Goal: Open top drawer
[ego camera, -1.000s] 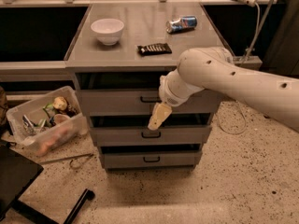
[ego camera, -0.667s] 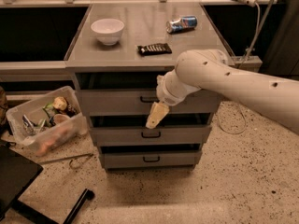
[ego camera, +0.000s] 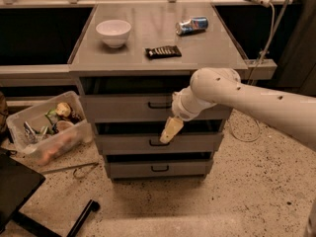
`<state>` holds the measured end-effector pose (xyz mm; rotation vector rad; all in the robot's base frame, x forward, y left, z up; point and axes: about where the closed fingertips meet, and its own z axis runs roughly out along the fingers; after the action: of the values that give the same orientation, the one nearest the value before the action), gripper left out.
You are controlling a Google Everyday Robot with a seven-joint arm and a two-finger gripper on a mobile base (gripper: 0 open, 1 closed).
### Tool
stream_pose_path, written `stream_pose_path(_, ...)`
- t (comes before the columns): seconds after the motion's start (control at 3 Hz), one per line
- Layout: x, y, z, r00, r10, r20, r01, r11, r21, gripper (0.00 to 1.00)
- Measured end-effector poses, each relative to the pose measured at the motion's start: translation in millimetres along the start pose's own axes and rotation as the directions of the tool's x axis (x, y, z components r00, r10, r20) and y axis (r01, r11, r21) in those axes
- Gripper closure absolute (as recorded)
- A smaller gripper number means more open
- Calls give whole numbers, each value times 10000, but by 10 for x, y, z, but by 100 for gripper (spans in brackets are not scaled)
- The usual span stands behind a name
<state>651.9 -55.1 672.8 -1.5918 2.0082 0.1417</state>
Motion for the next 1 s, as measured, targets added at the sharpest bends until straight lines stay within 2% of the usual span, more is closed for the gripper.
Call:
stream_pose_path(0.33,10,3,13,10000,13,-7,-13,10000,-18,0)
stream_pose_path(0.67,-10,-100,15,10000,-34,34,32,9990,454,0)
stream_pose_path(1.0,-57,-375,77,9999,-42,137,26,9933,1153,0)
